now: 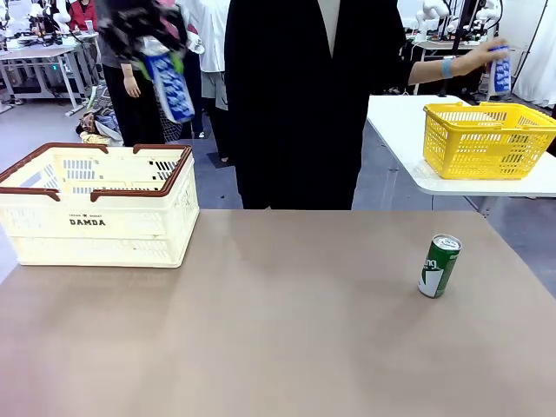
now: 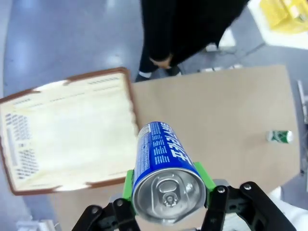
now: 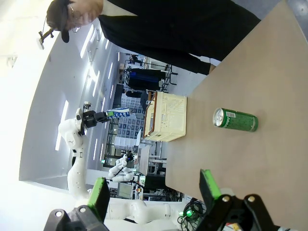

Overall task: Place the drinks into the Shopping basket.
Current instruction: Pick up one drink and place it into the Shopping basket.

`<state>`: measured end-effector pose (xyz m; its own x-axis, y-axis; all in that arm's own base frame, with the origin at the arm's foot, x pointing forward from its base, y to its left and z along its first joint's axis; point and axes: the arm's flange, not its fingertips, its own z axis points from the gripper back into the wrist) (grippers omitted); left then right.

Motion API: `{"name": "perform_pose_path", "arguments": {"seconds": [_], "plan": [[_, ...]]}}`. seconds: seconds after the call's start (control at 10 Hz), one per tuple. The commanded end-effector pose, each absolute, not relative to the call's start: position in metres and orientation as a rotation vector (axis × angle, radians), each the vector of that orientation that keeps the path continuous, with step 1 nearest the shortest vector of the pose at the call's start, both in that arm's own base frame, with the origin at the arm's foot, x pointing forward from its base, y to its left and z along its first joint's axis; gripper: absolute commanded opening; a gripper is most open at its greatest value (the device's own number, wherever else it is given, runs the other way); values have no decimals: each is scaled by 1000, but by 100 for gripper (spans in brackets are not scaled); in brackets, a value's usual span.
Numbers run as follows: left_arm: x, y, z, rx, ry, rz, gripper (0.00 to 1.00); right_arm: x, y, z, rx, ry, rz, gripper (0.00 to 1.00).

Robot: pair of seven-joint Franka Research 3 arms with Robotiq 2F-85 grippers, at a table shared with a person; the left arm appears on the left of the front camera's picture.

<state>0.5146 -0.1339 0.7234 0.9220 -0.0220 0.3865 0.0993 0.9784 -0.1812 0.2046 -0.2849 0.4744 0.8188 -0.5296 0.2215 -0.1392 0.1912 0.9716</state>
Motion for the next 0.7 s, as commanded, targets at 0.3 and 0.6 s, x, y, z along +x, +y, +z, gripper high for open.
{"name": "perform_pose_path", "arguments": {"seconds": [0.3,0.6], "plan": [[530,-2,645,-272,-329,135,0,203,-287,477,1372,-603,-278,100],[545,1,560,-174,-206,157,0,203,-287,477,1372,-603,-278,100]]}}
